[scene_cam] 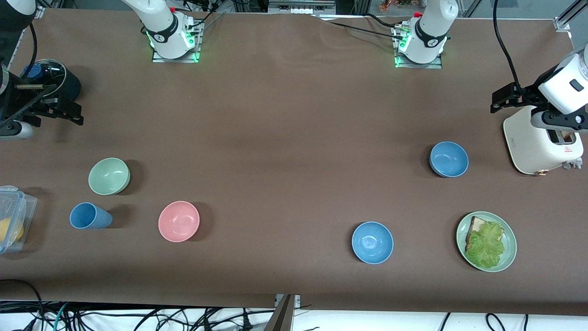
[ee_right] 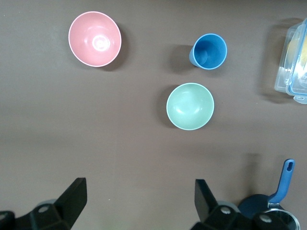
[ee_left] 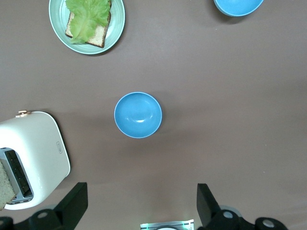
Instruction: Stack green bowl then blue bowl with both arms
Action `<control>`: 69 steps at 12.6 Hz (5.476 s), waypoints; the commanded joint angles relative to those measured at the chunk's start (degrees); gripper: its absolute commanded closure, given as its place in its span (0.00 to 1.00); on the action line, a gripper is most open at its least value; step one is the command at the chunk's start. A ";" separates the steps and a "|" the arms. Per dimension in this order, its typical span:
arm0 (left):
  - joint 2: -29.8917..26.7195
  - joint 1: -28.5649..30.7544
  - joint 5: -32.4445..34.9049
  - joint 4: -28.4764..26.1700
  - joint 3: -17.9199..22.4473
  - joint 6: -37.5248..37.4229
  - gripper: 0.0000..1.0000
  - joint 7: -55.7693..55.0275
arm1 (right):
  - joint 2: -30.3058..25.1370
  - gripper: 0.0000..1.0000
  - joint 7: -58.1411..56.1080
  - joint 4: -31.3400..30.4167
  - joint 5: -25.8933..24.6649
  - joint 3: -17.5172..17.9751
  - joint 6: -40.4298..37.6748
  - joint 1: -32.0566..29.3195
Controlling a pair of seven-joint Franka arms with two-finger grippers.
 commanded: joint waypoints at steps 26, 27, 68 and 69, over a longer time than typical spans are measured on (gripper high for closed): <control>0.16 -0.38 -0.50 1.35 -1.15 -1.27 0.00 -0.20 | 0.03 0.01 1.73 0.33 0.32 0.49 0.20 -0.63; 0.16 -0.29 -0.50 1.35 -1.25 -1.36 0.00 -0.21 | 0.03 0.01 1.73 0.33 0.23 0.49 0.20 -0.63; 0.16 0.06 -0.24 1.26 -1.34 -1.89 0.00 0.14 | 23.48 0.01 -6.18 -7.14 1.19 0.14 22.95 -16.27; 0.16 0.06 -0.24 1.35 -1.34 -1.89 0.00 0.23 | 24.80 0.01 -6.18 -7.23 2.50 0.14 23.66 -16.27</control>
